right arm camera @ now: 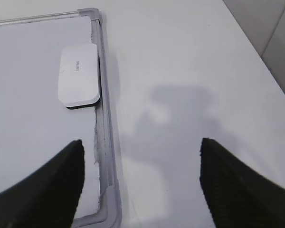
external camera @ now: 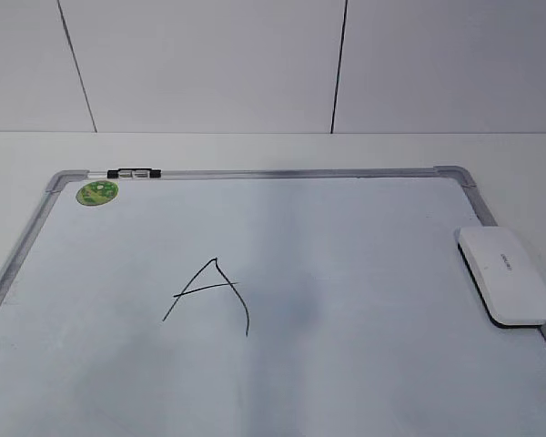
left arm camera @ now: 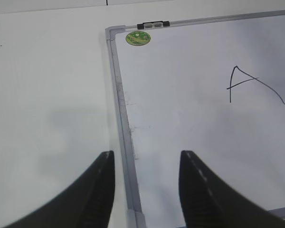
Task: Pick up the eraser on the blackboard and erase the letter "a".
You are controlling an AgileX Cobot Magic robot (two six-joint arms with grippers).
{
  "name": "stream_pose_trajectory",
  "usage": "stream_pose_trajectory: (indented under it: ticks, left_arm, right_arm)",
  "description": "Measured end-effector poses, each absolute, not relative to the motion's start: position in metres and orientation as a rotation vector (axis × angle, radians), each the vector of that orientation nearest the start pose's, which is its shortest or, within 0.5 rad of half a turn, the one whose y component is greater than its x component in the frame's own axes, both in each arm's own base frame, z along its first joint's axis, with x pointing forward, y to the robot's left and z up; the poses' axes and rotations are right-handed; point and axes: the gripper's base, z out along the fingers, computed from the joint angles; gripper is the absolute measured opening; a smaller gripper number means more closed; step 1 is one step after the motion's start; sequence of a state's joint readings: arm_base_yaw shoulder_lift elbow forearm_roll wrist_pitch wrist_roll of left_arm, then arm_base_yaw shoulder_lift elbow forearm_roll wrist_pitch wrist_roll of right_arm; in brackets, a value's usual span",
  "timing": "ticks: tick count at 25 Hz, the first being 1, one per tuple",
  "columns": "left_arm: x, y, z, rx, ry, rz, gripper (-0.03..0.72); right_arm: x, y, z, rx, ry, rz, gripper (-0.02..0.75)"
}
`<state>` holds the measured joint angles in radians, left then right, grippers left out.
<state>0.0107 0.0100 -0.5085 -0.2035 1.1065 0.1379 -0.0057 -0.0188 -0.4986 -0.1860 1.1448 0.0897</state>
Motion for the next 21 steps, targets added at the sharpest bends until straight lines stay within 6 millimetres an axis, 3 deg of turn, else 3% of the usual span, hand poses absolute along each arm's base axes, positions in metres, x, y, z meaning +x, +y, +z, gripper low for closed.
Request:
stream_pose_trajectory:
  ticks: [21]
  left_arm:
    - [-0.0068, -0.0133, 0.2769, 0.068, 2.083, -0.151, 0.272]
  right_arm:
    - [-0.0123, -0.0153, 0.2711, 0.121, 2.099, -0.174, 0.58]
